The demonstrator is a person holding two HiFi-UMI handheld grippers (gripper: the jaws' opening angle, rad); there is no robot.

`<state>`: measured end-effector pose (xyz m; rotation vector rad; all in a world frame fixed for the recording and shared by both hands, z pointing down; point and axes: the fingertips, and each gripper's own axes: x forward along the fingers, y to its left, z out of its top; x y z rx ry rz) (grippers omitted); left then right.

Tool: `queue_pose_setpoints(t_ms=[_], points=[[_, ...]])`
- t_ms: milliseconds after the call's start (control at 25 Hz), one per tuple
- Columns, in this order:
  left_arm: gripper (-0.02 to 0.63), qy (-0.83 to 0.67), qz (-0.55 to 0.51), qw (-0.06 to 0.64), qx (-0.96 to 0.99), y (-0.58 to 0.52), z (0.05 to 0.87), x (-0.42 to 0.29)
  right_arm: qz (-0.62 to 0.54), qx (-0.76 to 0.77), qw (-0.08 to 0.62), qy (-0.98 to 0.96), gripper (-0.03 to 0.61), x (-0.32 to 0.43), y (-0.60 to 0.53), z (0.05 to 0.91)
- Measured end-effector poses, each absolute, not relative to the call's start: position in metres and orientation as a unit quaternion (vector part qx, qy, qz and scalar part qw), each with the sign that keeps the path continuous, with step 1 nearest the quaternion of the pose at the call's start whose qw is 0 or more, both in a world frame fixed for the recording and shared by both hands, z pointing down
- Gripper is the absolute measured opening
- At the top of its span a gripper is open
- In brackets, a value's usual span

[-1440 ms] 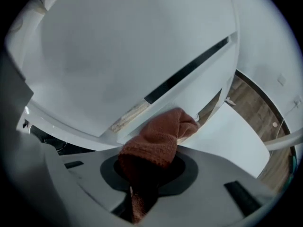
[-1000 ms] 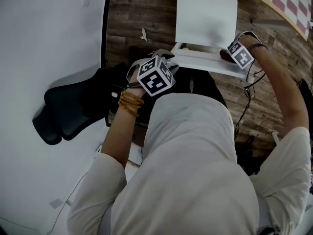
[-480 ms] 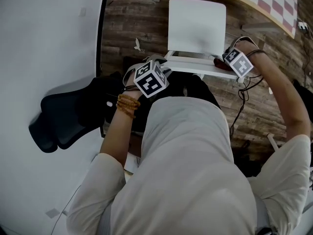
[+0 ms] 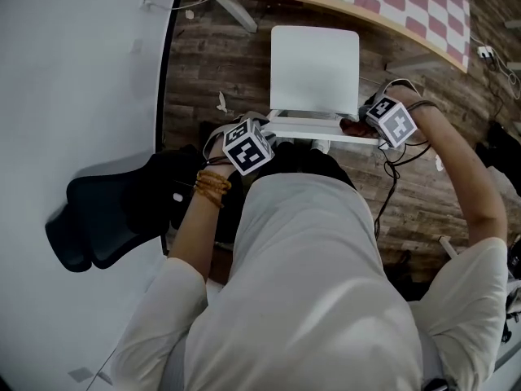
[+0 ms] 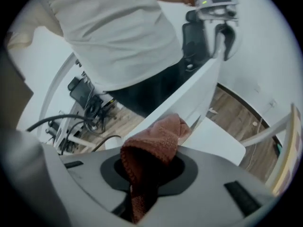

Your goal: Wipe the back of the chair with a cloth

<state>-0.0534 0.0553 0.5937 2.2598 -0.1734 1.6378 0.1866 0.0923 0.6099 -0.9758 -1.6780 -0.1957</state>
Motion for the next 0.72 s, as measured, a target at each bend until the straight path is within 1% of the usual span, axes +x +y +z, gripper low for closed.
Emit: queue_pose_setpoints(t_ms=[200, 440, 560, 720], points=[[0.178, -0.066, 0.577, 0.162, 0.798, 0.060, 0.590, -0.055, -0.004, -0.242, 0.490, -0.838, 0.083, 0.162, 0.059, 0.581], [0.178, -0.100, 0.545, 0.163, 0.817, 0.046, 0.568, -0.055, 0.046, -0.039, 0.365, -0.929, 0.083, 0.135, 0.018, 0.524], [0.178, -0.125, 0.486, 0.142, 0.853, 0.029, 0.531, -0.037, 0.068, 0.056, 0.291, -0.953, 0.083, 0.125, 0.005, 0.484], [0.169, -0.164, 0.360, 0.093, 0.914, 0.003, 0.462, 0.003, 0.079, 0.146, 0.208, -0.964, 0.083, 0.113, 0.001, 0.426]])
